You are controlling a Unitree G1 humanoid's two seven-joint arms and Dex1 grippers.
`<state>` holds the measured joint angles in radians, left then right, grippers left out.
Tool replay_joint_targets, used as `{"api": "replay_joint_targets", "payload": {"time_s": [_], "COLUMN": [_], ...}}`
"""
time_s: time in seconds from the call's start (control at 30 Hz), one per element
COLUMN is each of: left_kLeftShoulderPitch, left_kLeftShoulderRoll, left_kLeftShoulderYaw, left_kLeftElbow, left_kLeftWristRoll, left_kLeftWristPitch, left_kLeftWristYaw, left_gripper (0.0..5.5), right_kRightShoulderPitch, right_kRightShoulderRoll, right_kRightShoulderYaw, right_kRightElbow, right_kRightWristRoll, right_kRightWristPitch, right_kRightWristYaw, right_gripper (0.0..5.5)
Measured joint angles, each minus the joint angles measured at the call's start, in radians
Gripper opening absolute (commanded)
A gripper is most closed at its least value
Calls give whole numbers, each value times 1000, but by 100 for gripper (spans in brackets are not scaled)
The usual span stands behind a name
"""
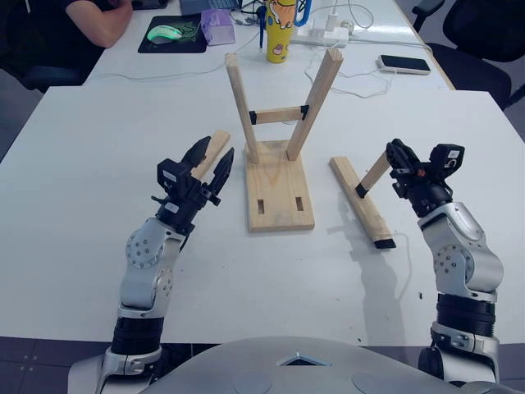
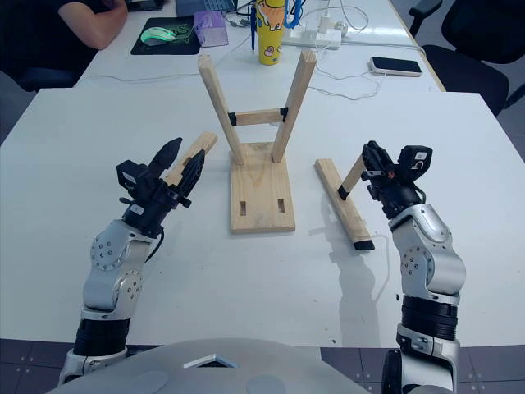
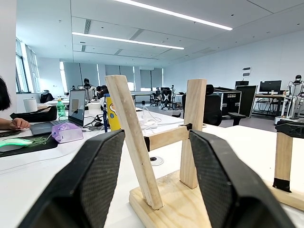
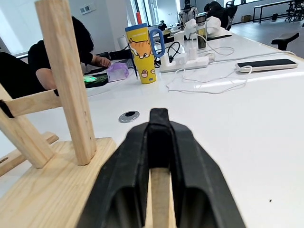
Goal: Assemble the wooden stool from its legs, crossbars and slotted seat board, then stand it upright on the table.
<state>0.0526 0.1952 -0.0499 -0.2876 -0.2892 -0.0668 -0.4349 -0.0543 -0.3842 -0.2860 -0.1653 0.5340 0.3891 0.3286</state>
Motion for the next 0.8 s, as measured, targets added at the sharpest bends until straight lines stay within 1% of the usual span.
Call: {"api": "replay_joint_targets", "payload": {"time_s": [0.07, 0.27, 0.43, 0.8], "left_kLeftShoulderPitch": [0, 0, -5, -16], "left_kLeftShoulderRoll": [4, 7, 7, 6], "left_kLeftShoulderYaw": [0, -1, -6, -7], "left_kLeftElbow": [0, 0, 2, 21], "left_kLeftWristRoll": [0, 16, 17, 17], "left_kLeftWristPitch": [0, 0, 1, -1], "left_kLeftWristYaw": [0, -1, -4, -8], "left_gripper": [251, 251, 251, 251], "right_kRightShoulderPitch": [25, 149, 163, 130], "right_kRightShoulderRoll": [3, 83, 114, 123], "right_kRightShoulderYaw": [9, 51, 74, 92], "right_kRightElbow": [-8, -21, 11, 70], "right_kRightWristRoll": [-15, -100, -151, -170], "right_kRightWristPitch": [-31, -245, -348, -399], "right_kRightWristYaw": [8, 17, 8, 12], "right_gripper": [42, 42, 42, 42]}}
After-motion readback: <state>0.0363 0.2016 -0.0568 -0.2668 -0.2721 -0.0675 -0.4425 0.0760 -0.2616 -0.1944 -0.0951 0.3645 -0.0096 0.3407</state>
